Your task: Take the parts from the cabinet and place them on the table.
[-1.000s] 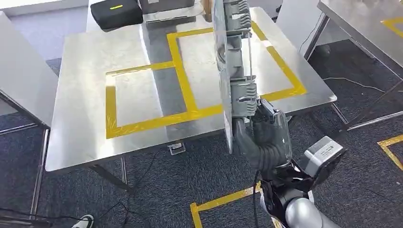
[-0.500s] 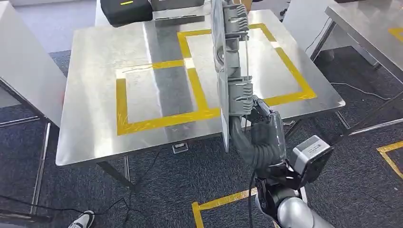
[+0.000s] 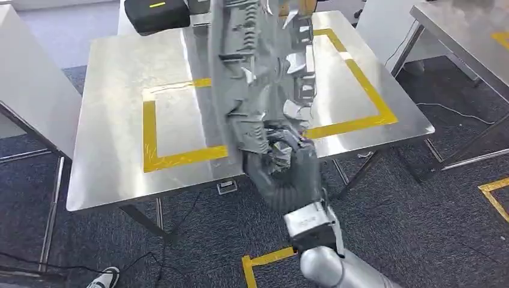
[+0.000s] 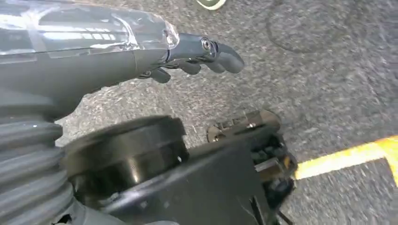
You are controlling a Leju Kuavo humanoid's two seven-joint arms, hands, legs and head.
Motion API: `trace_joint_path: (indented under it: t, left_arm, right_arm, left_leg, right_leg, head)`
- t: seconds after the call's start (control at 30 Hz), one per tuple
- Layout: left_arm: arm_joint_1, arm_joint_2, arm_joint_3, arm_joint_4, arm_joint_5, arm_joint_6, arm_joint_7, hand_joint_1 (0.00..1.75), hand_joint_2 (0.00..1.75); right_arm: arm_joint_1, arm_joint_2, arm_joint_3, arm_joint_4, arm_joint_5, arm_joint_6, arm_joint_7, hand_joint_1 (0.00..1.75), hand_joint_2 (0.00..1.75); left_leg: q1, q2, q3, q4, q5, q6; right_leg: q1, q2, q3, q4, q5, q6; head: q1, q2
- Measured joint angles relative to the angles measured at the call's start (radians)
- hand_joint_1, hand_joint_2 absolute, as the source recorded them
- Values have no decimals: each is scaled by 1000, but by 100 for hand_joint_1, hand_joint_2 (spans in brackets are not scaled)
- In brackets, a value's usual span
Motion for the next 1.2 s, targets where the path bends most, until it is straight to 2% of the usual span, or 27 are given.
trace_joint_path:
  t: [0.07,0.17,0.3,0.47,1.2]
  left_arm:
    - [-5,-2,-8,0,-29,-24,14,0,175]
    - [-27,-11,-27,0,-60,-47,32,0,175]
    - [-39,-16,-43,-2,-67,-53,38,0,175]
    - [-39,-16,-53,-2,-67,-54,38,0,175]
    - [-40,-16,-74,-2,-67,-54,38,0,175]
  right_arm:
    - [-51,26,34,67,120,68,26,175,175]
    - [-111,74,79,208,163,141,23,175,175]
    - [-150,122,120,344,159,144,3,175,175]
    - [-153,148,143,449,153,145,3,175,175]
    - [-179,182,192,581,154,143,1,175,175]
  left_leg:
    - [0,3,1,0,0,0]
    - [0,6,3,0,0,-1]
    - [0,5,3,0,0,-1]
    - [0,3,2,0,0,-1]
    - [0,-5,3,0,-1,-2]
  right_leg:
    - [0,0,-1,2,0,-1]
    - [0,3,0,3,0,-1]
    - [0,3,0,3,0,-1]
    - [-1,3,0,3,0,-1]
    - [-1,3,1,2,-1,-2]
  head:
    - [3,0]
    - [3,0]
    - [5,0]
    - [6,0]
    - [6,0]
